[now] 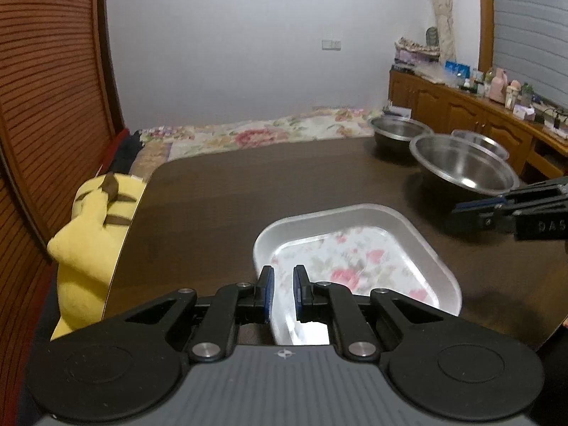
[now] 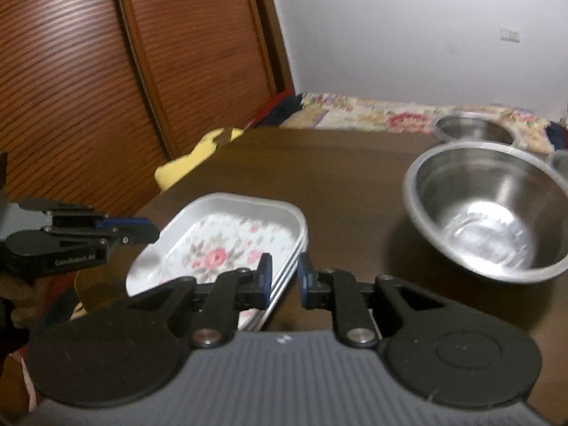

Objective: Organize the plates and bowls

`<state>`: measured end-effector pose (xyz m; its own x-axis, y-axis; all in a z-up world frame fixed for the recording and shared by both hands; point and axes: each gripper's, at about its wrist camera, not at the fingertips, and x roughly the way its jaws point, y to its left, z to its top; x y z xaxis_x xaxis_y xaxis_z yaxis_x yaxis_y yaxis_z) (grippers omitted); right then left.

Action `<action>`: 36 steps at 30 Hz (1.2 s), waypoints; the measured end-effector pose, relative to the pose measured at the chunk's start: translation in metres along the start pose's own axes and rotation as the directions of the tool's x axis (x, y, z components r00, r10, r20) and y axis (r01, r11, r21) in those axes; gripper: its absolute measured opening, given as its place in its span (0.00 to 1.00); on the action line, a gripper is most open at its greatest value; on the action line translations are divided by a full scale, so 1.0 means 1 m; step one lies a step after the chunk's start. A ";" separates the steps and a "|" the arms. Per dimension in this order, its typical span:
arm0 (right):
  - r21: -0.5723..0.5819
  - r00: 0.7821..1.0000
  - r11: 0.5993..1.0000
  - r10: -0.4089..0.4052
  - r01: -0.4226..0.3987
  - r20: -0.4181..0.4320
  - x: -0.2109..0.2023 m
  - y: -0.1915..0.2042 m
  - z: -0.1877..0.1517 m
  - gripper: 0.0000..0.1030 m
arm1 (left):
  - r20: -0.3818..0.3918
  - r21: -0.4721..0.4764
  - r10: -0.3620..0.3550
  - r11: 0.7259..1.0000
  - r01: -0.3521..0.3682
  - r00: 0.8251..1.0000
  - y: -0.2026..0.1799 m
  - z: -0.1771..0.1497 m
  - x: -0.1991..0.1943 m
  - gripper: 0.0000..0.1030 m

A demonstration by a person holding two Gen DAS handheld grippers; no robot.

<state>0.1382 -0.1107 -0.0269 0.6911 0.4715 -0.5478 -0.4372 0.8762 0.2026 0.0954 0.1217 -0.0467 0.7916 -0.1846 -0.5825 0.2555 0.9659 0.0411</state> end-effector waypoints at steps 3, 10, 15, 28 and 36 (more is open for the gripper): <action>0.002 0.998 0.999 -0.032 0.032 0.050 -0.019 -0.010 0.008 0.17 | 0.028 0.013 -0.024 1.000 0.023 0.999 -0.011 0.011 0.000 0.13; -0.005 0.966 0.985 -0.169 0.173 0.197 -0.064 -0.044 0.015 0.17 | 0.077 0.054 -0.089 0.995 0.085 0.993 -0.051 0.038 0.009 0.20; 0.048 0.948 0.976 -0.219 0.213 0.231 -0.082 -0.073 0.017 0.17 | 0.115 0.091 -0.142 0.987 0.132 0.983 -0.083 0.058 0.014 0.26; 0.098 0.917 0.946 -0.324 0.310 0.234 -0.089 -0.122 -0.006 0.42 | 0.145 0.097 -0.237 0.970 0.225 0.961 -0.138 0.080 0.052 0.63; 0.172 0.925 0.943 -0.319 0.287 0.205 -0.071 -0.151 -0.010 0.42 | 0.101 0.087 -0.209 0.976 0.201 0.973 -0.152 0.080 0.081 0.57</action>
<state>0.1498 -0.2776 -0.0265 0.8970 0.1774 -0.4048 -0.1152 0.9781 0.1734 0.1653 -0.0542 -0.0352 0.7723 -0.4000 -0.4934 0.4569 0.8895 -0.0061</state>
